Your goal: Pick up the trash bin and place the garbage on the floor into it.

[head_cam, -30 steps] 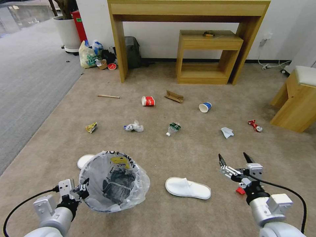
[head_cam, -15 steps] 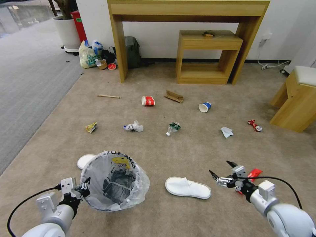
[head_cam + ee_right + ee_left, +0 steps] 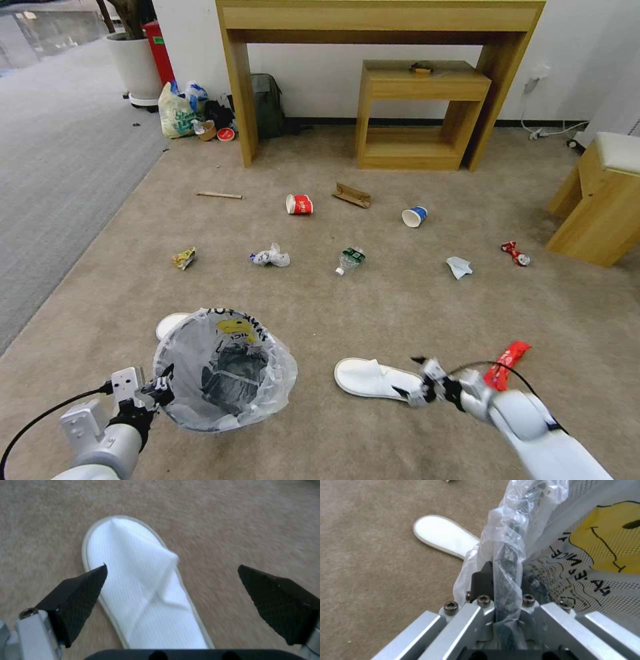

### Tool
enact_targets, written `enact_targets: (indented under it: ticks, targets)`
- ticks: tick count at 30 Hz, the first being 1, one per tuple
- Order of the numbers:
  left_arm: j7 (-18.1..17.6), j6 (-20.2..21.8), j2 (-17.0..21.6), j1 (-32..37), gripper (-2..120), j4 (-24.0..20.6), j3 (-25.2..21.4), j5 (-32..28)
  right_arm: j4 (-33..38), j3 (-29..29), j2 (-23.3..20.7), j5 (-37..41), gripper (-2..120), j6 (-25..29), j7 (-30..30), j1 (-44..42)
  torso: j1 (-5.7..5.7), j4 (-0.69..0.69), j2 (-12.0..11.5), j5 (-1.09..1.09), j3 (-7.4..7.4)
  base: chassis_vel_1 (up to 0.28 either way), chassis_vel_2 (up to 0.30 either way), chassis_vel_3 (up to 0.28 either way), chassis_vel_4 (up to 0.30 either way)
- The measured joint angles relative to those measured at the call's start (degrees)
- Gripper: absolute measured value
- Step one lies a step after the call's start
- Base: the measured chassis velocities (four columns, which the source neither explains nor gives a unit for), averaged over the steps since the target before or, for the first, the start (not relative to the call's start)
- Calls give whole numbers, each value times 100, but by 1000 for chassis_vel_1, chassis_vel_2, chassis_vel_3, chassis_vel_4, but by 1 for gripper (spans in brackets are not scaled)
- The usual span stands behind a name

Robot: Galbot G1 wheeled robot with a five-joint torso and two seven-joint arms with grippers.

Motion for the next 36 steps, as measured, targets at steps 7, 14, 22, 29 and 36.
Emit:
enact_targets:
  ticks: [7,14,22,29,36]
  targets:
    - [-41,10,-70,64,0,-70,65,120,-571,-181,303,-230,100,11,-218,334,0,-2,0,-3,0,0,0,0,0]
    - [-46,28,-97,27,0,-50,102,175,-860,-240,387,-257,96,-10,-363,470,0,-3,0,-3,0,0,0,0,0]
    - [-57,68,-69,-20,0,-26,100,163,-927,-239,490,-291,69,-61,-368,452,0,-3,0,-3,-1,0,0,0,0]
    - [-61,97,-33,-70,0,9,116,153,-1035,-190,641,-317,41,-112,-352,454,0,-3,0,-3,-1,0,0,0,0]
    - [-65,123,-21,-119,0,30,151,151,-1093,-102,725,-344,17,-118,-348,428,0,-3,0,-2,-1,0,0,0,0]
